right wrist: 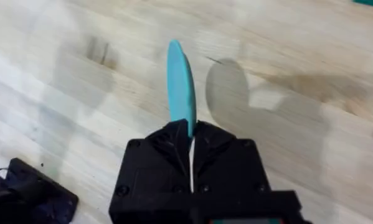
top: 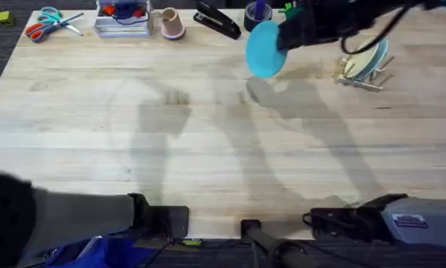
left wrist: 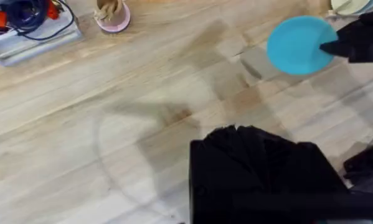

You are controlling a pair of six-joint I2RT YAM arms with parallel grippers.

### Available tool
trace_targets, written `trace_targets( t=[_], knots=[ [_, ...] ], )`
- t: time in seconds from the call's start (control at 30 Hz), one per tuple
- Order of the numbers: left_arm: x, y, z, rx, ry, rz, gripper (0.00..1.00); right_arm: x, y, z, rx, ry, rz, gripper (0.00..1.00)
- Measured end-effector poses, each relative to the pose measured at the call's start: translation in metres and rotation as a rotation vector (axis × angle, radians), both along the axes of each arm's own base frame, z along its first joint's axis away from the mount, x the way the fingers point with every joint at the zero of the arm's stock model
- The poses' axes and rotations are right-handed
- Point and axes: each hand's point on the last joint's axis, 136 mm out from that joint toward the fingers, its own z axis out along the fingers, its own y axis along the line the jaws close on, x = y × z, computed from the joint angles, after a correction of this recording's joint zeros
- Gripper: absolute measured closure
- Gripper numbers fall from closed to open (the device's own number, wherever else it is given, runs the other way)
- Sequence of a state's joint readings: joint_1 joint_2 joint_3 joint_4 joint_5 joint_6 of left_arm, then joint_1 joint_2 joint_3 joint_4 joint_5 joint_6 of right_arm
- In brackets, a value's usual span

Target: Pick up the plates from the table one by one and place each into a slot on the dish rack.

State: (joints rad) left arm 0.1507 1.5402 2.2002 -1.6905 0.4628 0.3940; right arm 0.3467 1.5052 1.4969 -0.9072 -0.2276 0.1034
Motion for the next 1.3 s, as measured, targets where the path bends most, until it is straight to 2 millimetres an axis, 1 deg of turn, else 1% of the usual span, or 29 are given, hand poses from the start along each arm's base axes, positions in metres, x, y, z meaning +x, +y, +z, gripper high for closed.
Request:
trace_targets(
  t=[0.13,0.3,0.47,0.67,0.8,0.93,0.97,1.0,1.13,1.17,1.2,1.23,1.3],
  knots=[
    [-0.022,-0.002,0.003,0.004,-0.012,0.019,0.963,-0.005,-0.021,0.013,-0.019,-0.028,-0.046,0.973],
    [-0.046,-0.005,-0.009,-0.002,0.022,0.031,0.963,-0.014,-0.047,0.023,-0.045,-0.034,-0.109,0.973],
    [-0.068,-0.006,-0.018,0.008,0.034,0.041,0.962,-0.028,-0.080,0.028,-0.114,-0.031,-0.184,0.973],
    [-0.093,-0.006,-0.012,0.029,-0.021,0.063,0.962,-0.044,-0.117,0.037,-0.199,-0.046,-0.282,0.972],
    [-0.103,-0.006,-0.006,0.038,-0.055,0.073,0.961,-0.052,-0.138,0.043,-0.239,-0.062,-0.345,0.972],
    [-0.107,-0.006,-0.005,0.038,-0.067,0.075,0.950,-0.064,-0.158,0.048,-0.268,-0.063,-0.406,0.972],
    [-0.107,-0.006,-0.005,0.037,-0.066,0.077,0.919,-0.067,-0.163,0.049,-0.278,-0.060,-0.422,0.972],
    [-0.107,-0.006,-0.005,0.036,-0.065,0.078,0.867,-0.071,-0.167,0.049,-0.287,-0.056,-0.436,0.972],
    [-0.106,-0.006,-0.007,0.032,-0.054,0.083,0.232,-0.083,-0.184,0.052,-0.317,-0.048,-0.490,0.972],
    [-0.106,-0.006,-0.007,0.032,-0.054,0.084,0.088,-0.085,-0.188,0.053,-0.320,-0.051,-0.502,0.972],
    [-0.106,-0.006,-0.007,0.029,-0.053,0.088,0.028,-0.086,-0.191,0.055,-0.323,-0.055,-0.515,0.972],
    [-0.106,-0.006,-0.007,0.029,-0.052,0.089,0.006,-0.091,-0.198,0.059,-0.327,-0.067,-0.545,0.972],
    [-0.106,-0.006,-0.007,0.030,-0.052,0.090,0.006,-0.095,-0.201,0.060,-0.327,-0.069,-0.558,0.972]
  ],
)
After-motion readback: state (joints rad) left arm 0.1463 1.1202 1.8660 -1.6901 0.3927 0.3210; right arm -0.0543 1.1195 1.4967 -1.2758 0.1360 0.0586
